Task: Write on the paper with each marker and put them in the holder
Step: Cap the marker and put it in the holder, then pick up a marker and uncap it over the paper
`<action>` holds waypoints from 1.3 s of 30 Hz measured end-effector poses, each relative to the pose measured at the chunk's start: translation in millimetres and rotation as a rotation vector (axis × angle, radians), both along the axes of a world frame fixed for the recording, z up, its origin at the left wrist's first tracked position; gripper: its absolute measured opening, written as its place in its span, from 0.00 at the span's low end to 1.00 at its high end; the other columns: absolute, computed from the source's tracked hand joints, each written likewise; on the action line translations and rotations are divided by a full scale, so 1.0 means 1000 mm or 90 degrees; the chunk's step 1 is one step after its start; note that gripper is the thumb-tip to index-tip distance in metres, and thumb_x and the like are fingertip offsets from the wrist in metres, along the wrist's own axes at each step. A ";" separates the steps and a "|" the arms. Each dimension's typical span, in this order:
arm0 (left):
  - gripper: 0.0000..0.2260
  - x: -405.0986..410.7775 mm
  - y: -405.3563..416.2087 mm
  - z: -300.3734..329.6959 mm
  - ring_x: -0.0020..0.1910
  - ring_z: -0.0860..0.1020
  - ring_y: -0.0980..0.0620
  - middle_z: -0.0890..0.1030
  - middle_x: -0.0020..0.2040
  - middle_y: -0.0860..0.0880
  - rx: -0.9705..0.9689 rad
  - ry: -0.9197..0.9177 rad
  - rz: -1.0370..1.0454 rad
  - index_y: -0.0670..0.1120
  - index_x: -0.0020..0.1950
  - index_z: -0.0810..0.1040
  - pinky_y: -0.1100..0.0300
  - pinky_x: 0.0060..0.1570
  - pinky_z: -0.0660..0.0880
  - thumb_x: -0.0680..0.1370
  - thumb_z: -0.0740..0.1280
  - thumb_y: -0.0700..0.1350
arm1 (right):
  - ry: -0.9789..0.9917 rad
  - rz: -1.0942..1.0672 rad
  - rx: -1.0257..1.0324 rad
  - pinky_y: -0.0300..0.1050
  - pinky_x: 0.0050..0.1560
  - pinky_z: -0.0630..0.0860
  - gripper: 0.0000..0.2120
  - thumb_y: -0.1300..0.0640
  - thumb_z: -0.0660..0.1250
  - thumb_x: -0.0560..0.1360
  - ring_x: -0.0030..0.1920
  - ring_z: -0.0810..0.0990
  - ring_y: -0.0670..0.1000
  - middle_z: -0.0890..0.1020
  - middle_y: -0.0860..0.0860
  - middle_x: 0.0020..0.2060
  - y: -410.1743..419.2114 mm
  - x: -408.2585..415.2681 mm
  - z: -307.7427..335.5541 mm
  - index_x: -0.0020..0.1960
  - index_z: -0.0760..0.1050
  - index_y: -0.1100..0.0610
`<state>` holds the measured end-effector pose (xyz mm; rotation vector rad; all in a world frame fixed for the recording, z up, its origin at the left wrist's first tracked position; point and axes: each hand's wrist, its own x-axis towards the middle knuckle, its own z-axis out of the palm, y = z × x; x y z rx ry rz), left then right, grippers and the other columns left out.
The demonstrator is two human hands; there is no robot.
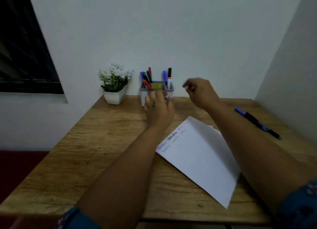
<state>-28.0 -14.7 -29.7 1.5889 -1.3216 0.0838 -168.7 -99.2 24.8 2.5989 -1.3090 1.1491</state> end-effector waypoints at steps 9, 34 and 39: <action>0.13 -0.059 0.023 -0.008 0.56 0.69 0.48 0.71 0.44 0.53 0.096 -0.061 -0.252 0.50 0.38 0.71 0.53 0.58 0.67 0.78 0.64 0.55 | 0.155 -0.474 0.200 0.51 0.66 0.70 0.18 0.63 0.59 0.79 0.66 0.72 0.59 0.72 0.59 0.67 0.023 -0.149 -0.061 0.69 0.71 0.58; 0.11 -0.038 0.016 -0.007 0.61 0.72 0.49 0.77 0.58 0.51 0.107 -0.109 -0.278 0.48 0.60 0.76 0.54 0.59 0.70 0.79 0.64 0.47 | 0.019 -0.311 0.281 0.46 0.40 0.71 0.07 0.60 0.58 0.80 0.41 0.74 0.52 0.78 0.56 0.44 0.034 -0.124 -0.046 0.50 0.75 0.59; 0.17 -0.031 0.011 -0.005 0.69 0.65 0.47 0.69 0.70 0.49 0.127 -0.283 -0.268 0.51 0.72 0.67 0.47 0.69 0.59 0.82 0.57 0.48 | 0.099 0.081 0.148 0.44 0.45 0.74 0.09 0.63 0.60 0.78 0.50 0.78 0.55 0.79 0.54 0.50 0.063 -0.059 -0.041 0.57 0.73 0.57</action>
